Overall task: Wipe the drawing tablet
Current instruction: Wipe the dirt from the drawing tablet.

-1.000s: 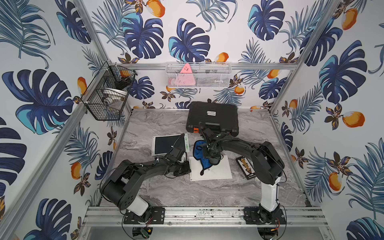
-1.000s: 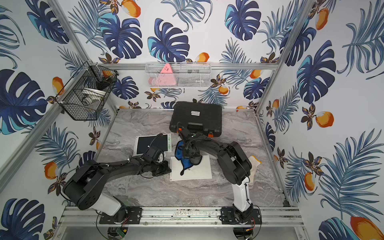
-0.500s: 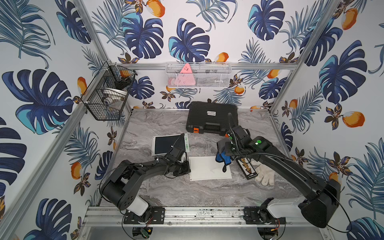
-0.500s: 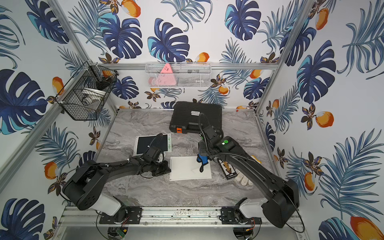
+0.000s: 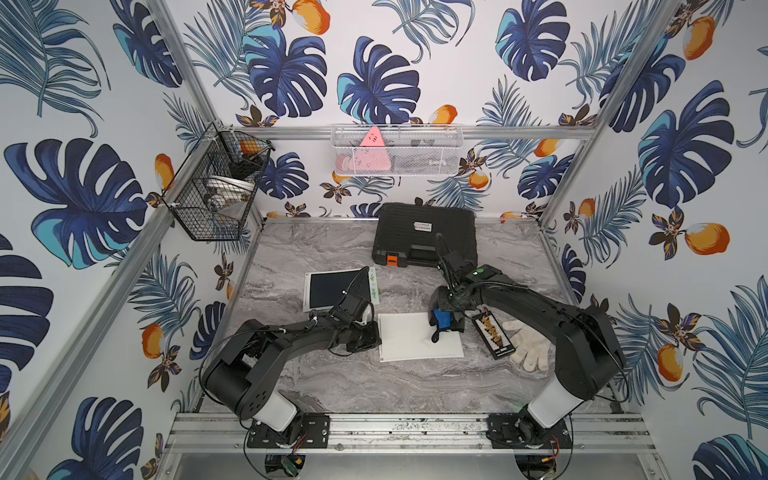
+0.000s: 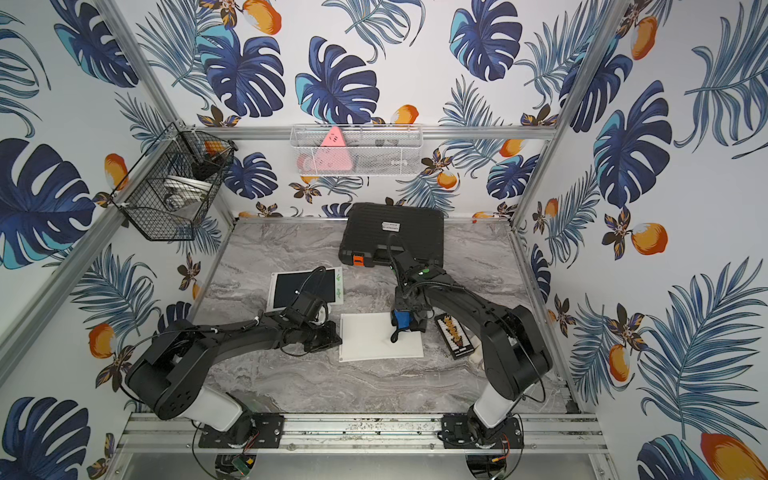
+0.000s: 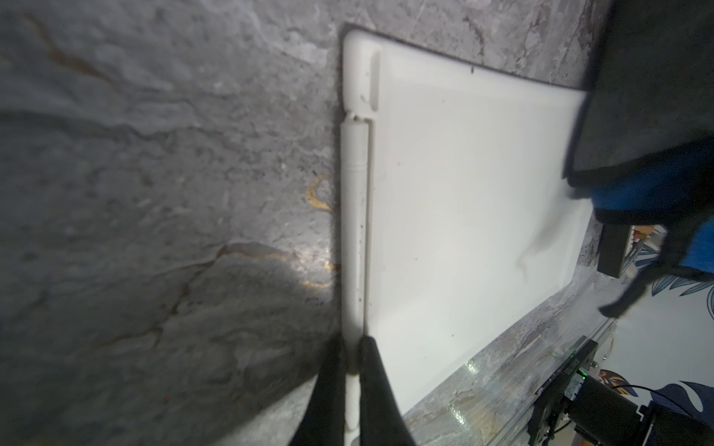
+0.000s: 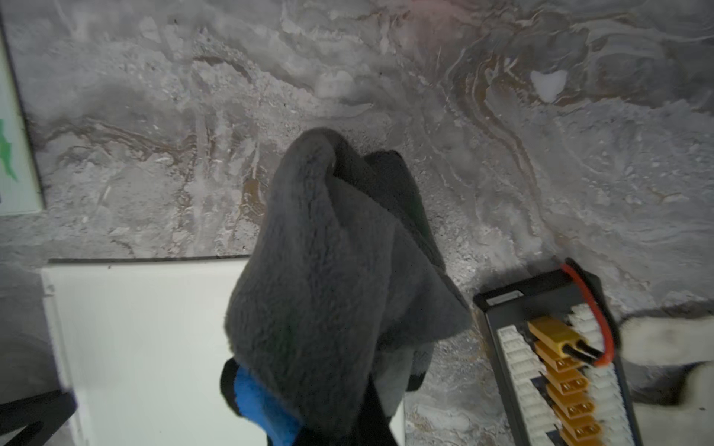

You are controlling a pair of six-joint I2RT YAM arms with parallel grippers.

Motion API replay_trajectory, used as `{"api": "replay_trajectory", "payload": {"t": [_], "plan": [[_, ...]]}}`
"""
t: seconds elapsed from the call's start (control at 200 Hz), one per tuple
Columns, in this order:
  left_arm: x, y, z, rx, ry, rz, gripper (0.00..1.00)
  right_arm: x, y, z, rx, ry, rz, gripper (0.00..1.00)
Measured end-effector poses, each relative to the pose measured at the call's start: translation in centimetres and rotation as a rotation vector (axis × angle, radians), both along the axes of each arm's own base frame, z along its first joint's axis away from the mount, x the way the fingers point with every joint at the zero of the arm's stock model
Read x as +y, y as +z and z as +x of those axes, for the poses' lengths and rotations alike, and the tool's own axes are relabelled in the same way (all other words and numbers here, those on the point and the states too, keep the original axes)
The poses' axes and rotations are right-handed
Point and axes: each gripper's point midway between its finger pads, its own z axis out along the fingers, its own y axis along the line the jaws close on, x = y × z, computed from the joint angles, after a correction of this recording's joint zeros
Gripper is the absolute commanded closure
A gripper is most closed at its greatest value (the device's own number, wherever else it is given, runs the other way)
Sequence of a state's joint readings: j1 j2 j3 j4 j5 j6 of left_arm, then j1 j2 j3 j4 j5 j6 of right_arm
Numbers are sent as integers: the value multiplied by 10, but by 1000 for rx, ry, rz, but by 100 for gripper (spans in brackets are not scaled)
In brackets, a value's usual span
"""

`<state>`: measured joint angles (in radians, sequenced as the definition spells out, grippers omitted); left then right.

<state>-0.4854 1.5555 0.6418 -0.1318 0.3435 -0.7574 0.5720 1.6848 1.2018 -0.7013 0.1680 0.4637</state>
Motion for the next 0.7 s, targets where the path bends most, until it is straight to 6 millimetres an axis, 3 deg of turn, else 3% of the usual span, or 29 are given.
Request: {"api": "replay_trajectory", "payload": {"t": [0.19,0.355,0.435,0.621,0.656,0.701], "plan": [[0,-1,-1,3,0,0,93,-16,-30,-10,75,-20,-52,45],[0,-1,-1,4,-1,-2,93,-21,-55,-9,132,-33,-76,39],[0,-1,-1,5,-1,-2,93,-21,-63,-7,156,-36,-85,49],[0,-1,-1,5,0,-2,93,-19,-64,1,142,-45,-79,95],[0,-1,-1,5,0,-2,93,-21,-62,1,133,-51,-76,100],[0,-1,-1,6,0,-1,93,-22,-60,1,118,-53,-72,100]]}}
